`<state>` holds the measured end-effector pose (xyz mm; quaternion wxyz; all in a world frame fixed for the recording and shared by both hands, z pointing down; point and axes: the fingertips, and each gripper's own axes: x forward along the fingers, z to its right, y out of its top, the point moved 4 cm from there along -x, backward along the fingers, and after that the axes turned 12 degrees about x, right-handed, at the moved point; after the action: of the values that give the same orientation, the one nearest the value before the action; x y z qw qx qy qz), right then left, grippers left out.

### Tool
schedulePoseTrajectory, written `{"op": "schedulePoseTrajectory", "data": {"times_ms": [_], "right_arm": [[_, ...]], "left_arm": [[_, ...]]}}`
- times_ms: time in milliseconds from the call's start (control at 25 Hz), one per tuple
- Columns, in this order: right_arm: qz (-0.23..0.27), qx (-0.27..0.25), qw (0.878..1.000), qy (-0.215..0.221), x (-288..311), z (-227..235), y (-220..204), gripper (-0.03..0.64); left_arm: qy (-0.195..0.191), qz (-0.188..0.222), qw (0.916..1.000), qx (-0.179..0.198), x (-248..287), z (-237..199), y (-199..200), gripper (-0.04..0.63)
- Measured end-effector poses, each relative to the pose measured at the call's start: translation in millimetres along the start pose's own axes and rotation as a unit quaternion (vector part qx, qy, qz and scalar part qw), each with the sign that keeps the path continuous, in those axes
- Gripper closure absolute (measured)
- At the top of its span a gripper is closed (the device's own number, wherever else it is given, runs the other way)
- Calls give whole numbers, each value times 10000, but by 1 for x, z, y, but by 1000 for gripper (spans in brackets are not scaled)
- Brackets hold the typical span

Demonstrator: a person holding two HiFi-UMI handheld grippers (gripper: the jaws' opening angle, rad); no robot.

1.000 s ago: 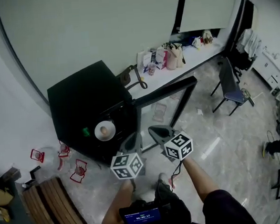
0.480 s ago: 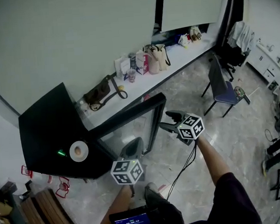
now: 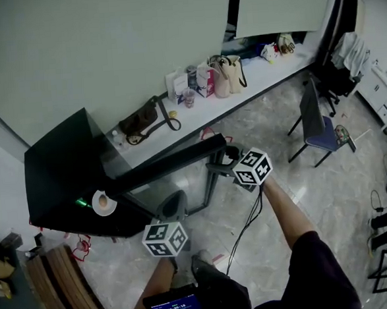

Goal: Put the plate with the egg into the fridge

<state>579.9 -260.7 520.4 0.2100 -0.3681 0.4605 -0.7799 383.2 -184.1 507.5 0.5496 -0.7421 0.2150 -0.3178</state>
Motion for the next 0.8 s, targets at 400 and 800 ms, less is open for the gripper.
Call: {"op": "schedulePoseTrajectory", "data": {"times_ms": [400,800], "right_arm": [[105,112,9977,-656,-46,-43,-37,298],[344,134,9912,-1268,-100,-151,-94,299]], "left_arm": [[-81,72,9999,49,-55,12,-19,588],[-517,58,9985,161,-133,8,-40,588]]}}
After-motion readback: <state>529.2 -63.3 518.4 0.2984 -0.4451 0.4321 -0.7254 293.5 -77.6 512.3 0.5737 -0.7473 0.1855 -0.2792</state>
